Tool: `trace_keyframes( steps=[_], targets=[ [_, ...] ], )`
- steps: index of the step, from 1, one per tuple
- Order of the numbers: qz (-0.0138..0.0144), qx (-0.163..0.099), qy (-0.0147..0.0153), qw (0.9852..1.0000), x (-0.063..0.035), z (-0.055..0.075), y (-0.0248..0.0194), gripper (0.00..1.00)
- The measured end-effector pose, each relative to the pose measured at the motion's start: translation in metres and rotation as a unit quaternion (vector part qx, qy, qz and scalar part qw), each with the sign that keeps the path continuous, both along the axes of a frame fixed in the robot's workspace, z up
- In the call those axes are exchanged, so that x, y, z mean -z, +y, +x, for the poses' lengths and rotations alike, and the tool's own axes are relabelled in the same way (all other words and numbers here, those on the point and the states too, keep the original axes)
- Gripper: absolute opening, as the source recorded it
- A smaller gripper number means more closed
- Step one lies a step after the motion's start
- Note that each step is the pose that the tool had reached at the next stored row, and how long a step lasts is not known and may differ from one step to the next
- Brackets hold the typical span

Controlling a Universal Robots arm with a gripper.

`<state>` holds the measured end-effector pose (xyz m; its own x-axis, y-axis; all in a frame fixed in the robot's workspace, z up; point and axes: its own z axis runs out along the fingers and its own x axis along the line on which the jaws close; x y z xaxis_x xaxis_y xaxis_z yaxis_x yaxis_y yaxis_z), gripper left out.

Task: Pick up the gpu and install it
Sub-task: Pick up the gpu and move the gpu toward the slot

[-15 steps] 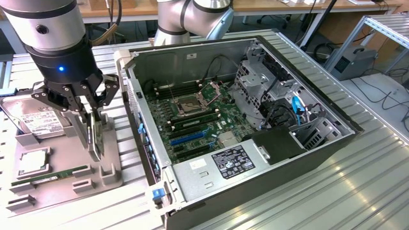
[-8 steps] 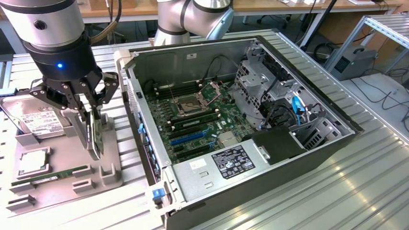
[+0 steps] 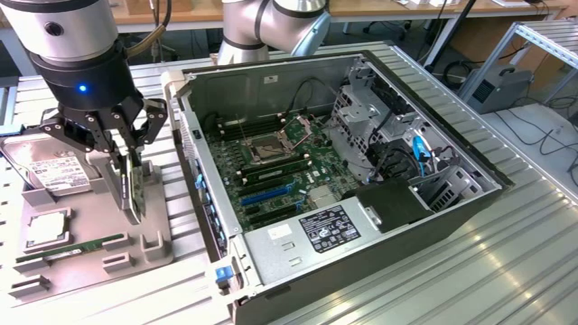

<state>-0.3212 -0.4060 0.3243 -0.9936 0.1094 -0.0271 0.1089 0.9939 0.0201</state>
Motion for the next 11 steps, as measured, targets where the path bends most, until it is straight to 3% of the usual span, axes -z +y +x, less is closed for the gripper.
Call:
trace_keyframes(
  steps=[11],
  targets=[
    [0.0000, 0.000, 0.0000, 1.0000, -0.0087, 0.0000, 0.0000, 0.27]
  ],
)
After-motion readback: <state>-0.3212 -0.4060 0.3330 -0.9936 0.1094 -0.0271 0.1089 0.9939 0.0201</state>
